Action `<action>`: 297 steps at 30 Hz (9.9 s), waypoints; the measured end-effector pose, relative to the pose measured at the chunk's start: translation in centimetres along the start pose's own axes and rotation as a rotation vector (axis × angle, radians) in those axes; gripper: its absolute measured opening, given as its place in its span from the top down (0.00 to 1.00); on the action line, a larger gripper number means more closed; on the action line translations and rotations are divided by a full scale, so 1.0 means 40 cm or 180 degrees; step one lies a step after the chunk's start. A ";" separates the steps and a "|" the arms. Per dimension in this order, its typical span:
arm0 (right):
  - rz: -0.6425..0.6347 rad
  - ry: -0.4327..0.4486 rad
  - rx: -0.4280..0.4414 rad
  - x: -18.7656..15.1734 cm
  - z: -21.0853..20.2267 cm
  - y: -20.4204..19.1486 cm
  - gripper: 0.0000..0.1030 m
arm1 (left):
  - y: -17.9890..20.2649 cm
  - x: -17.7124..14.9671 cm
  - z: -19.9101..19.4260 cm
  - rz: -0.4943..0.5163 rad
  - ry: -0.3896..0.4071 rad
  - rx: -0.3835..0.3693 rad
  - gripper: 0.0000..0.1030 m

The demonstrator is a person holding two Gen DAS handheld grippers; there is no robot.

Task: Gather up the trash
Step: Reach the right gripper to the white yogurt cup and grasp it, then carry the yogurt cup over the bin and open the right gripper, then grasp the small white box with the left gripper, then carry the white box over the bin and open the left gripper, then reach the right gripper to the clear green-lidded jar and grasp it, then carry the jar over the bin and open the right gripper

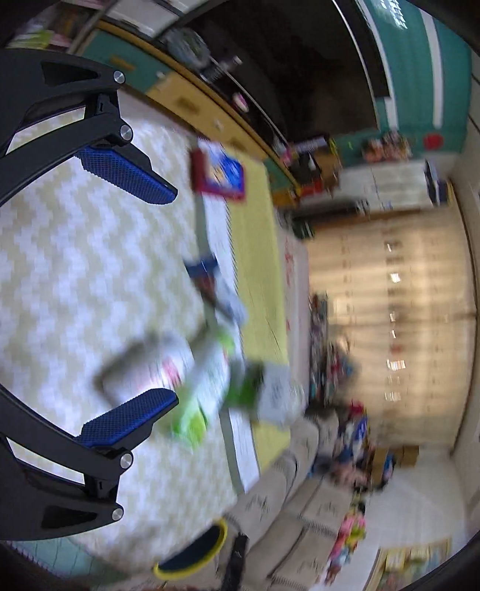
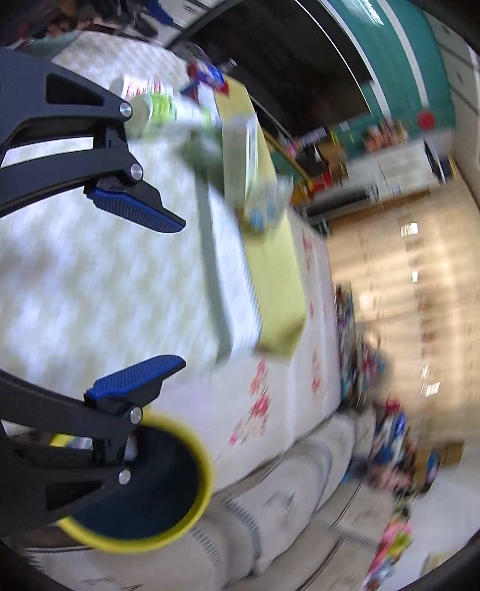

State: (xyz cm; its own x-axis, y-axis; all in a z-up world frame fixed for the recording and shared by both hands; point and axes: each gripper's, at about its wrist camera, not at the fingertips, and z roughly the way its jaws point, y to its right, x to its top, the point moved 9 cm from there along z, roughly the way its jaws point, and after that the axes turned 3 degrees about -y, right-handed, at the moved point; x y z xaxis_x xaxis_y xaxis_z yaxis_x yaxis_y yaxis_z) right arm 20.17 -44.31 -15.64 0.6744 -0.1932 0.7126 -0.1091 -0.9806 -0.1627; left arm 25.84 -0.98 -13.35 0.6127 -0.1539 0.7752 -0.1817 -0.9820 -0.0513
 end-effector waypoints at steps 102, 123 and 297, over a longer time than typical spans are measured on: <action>0.0988 0.0517 -0.1127 -0.116 -0.068 0.380 0.20 | 0.357 0.232 0.181 0.0558 -0.0312 -0.0968 0.05; 0.1021 0.0269 -0.1049 -0.126 -0.033 0.388 0.20 | 0.426 0.274 0.401 0.1072 -0.0675 -0.0810 0.16; 0.1356 -0.0493 -0.1230 -0.170 0.022 0.511 0.22 | 0.044 0.070 0.135 0.0080 0.0199 -0.0570 0.05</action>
State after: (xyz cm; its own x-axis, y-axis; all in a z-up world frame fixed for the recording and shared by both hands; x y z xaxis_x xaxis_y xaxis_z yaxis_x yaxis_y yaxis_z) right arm 14.00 -63.00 -24.39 0.6084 -0.5938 0.5265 -0.6318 -0.7639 -0.1316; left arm 31.40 -3.71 -14.68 0.5582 -0.1654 0.8130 -0.3338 -0.9419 0.0375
